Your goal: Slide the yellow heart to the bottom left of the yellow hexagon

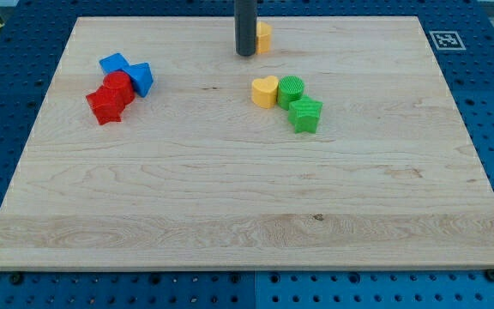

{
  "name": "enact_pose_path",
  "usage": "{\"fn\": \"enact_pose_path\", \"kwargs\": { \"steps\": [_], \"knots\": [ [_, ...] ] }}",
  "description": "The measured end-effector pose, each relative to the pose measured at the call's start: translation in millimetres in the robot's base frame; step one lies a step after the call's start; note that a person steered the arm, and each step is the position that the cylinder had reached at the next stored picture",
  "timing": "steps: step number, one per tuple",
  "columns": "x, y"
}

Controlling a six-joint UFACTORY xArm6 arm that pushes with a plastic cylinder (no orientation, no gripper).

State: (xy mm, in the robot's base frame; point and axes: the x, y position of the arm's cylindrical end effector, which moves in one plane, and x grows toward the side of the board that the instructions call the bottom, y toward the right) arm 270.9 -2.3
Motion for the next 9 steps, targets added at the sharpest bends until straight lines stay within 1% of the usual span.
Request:
{"fn": "enact_pose_path", "kwargs": {
  "steps": [1, 2, 4, 6, 7, 8, 9],
  "knots": [
    [-9.4, 10.7],
    [-7.7, 26.8],
    [53.1, 45.4],
    [80.6, 92.5],
    [115.1, 92.8],
    [129.1, 112.8],
    [136.7, 154.8]
  ]
}}
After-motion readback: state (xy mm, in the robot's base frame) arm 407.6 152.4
